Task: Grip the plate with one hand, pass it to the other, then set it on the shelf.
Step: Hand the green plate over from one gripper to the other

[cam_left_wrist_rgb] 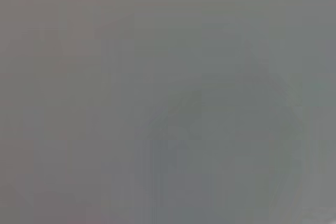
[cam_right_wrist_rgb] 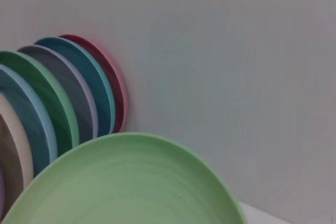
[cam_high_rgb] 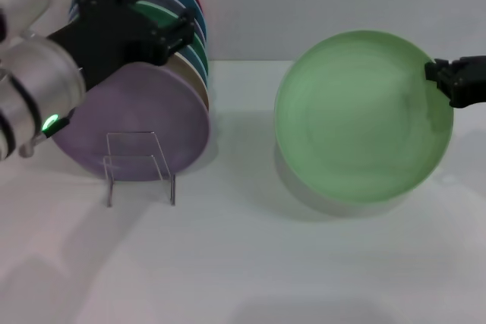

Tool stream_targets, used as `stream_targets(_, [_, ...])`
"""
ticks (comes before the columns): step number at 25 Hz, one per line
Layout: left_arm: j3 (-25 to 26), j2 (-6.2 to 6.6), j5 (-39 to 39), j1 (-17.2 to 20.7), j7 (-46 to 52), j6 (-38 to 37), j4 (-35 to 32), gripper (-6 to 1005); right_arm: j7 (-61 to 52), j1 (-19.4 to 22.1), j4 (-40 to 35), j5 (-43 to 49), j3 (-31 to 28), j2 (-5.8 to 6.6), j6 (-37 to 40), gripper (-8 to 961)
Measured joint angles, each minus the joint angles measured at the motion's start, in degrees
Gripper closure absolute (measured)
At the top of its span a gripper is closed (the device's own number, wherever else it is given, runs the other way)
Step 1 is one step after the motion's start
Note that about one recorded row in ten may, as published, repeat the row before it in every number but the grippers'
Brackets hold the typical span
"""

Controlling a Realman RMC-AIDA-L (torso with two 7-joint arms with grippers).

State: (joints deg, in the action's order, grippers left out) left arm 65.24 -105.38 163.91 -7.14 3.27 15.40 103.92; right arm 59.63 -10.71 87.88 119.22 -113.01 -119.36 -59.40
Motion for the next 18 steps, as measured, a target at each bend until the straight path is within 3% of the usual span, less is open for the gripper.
stream_targets(2, [2.2,-1.21,-6.3,-0.9,-5.8,5.1,2.9,264,1.4,-0.1,0.1,-0.8,0.1,0.00,0.5,934])
stream_targets(3, [2.2,-1.21,-6.3,-0.9,-5.8,5.1,2.9,263,1.4,-0.1,0.1,-0.8,0.1,0.00,0.5,934])
stream_targets(7, [7.1,-2.00,-23.7,-1.9,-19.0,11.4,4.5,260,3.2,0.0,0.1,-1.5,0.2,0.00,0.8,935])
stream_targets(8, [8.9,-2.72,-27.9,-2.1,-22.6,13.3,4.3,259,3.2,0.0,0.1,-1.5,0.2,0.00,0.8,935])
stream_targets(10, [13.6,-5.47,-36.7,-2.2,-31.5,19.0,3.2,257,3.7,0.0,0.1,-1.9,0.2,0.00,0.8,935])
stream_targets(12, [19.0,-9.88,-42.0,-2.3,-38.8,25.2,1.5,256,4.3,0.1,0.4,-3.2,0.5,0.00,0.8,935])
stream_targets(14, [23.1,-12.78,-44.8,-2.6,-43.7,30.2,-0.1,254,4.5,0.3,1.0,-4.2,0.9,0.00,0.5,935])
stream_targets(18, [24.2,-12.67,-50.5,-4.2,-46.8,32.6,-4.0,251,5.0,1.4,3.1,-5.2,2.1,0.01,0.3,935])
